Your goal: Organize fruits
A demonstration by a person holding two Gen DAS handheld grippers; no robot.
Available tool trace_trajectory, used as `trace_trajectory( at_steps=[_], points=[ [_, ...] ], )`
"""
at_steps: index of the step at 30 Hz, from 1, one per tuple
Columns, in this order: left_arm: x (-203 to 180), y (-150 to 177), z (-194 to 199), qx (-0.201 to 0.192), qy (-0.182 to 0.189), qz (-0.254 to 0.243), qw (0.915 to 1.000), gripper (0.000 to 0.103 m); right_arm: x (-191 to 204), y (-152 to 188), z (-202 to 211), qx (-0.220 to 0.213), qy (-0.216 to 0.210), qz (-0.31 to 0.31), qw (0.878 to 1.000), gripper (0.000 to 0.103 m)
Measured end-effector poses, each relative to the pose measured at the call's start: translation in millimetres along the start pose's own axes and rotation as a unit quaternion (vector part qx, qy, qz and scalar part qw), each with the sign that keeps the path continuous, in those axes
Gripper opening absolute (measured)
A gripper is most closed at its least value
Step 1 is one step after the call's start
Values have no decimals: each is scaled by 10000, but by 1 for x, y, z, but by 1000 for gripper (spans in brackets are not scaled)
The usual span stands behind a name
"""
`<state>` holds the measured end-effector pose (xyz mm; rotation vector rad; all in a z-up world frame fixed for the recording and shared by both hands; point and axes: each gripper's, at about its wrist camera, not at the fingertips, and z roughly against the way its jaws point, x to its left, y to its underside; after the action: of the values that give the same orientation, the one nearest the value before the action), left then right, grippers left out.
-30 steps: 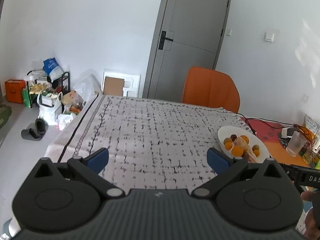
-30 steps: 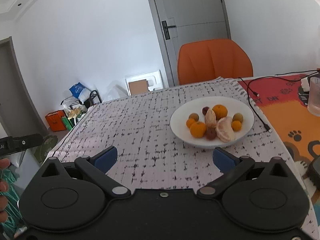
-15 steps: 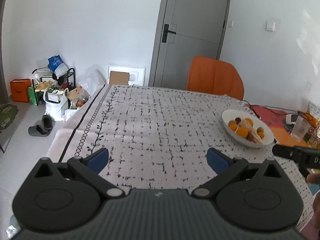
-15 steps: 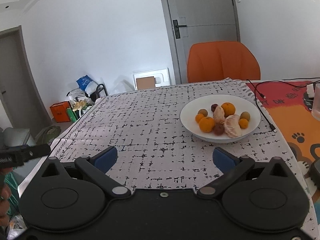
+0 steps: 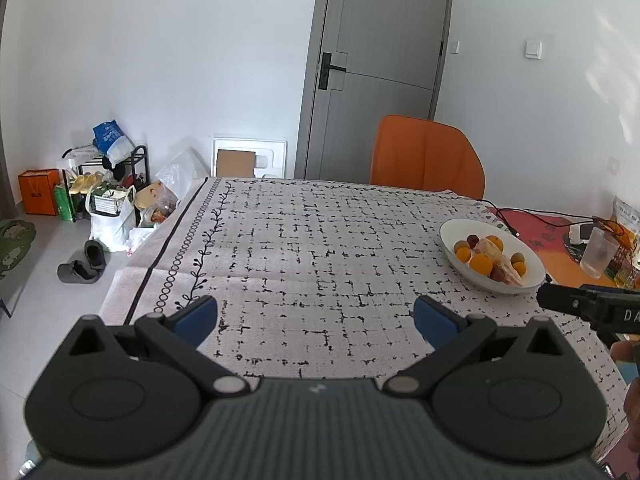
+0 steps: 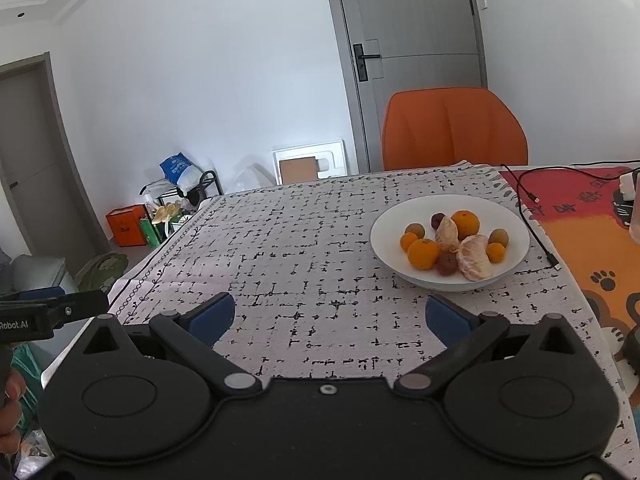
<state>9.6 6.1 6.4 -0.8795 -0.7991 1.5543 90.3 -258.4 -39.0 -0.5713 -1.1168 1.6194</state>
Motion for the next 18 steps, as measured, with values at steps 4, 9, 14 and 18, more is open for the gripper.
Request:
trace_trajectory(
  at_steps=[4,9,14,18],
  points=[
    [-1,0,-1,29,18,-11,10000,103,2,0,0,-2,-17,11,10000,103],
    [-2,0,-1,41,37,-28,10000,103,0,0,0,-12,-7,-13,10000,103],
    [-1,1,0,27,4,-20,10000,103,0,0,0,-14,-14,-21,10000,103],
    [-1,0,1,10,-18,-32,10000,103,0,0,0,-9,-15,-23,10000,103]
  ],
)
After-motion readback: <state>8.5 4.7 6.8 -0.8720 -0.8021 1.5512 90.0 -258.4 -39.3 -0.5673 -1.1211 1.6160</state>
